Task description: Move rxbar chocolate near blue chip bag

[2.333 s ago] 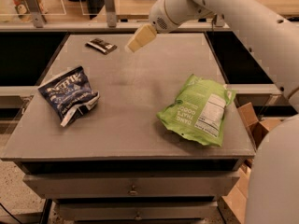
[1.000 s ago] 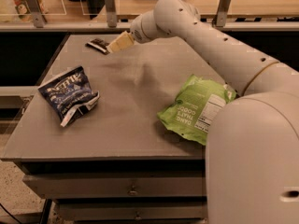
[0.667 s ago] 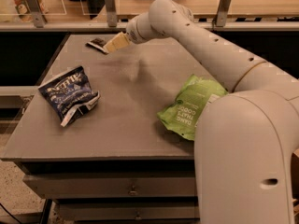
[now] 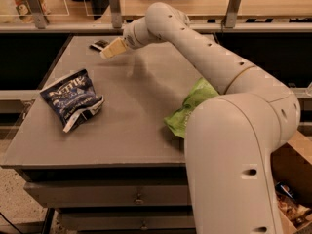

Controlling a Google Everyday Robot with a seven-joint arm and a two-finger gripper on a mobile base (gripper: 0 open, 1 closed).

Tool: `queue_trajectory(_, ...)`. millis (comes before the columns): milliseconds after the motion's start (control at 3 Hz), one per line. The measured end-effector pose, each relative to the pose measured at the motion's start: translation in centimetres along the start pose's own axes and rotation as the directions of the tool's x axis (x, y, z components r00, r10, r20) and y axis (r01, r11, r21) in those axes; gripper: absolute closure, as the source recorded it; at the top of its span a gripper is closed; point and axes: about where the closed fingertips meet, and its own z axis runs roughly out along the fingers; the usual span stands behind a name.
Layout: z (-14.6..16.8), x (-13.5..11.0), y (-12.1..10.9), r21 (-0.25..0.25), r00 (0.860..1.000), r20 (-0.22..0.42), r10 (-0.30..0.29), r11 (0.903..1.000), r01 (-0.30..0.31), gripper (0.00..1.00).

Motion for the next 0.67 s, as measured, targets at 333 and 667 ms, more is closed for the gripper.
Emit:
queue_trajectory(333, 1.2, -0.1, 1.1, -0.033, 1.0, 0.002, -0.006, 0.9994, 0.006, 0.0)
queue_trajectory(667, 2.7, 0.0, 2.7, -0.07, 1.0, 0.002, -0.016, 0.9974, 0.017, 0.0)
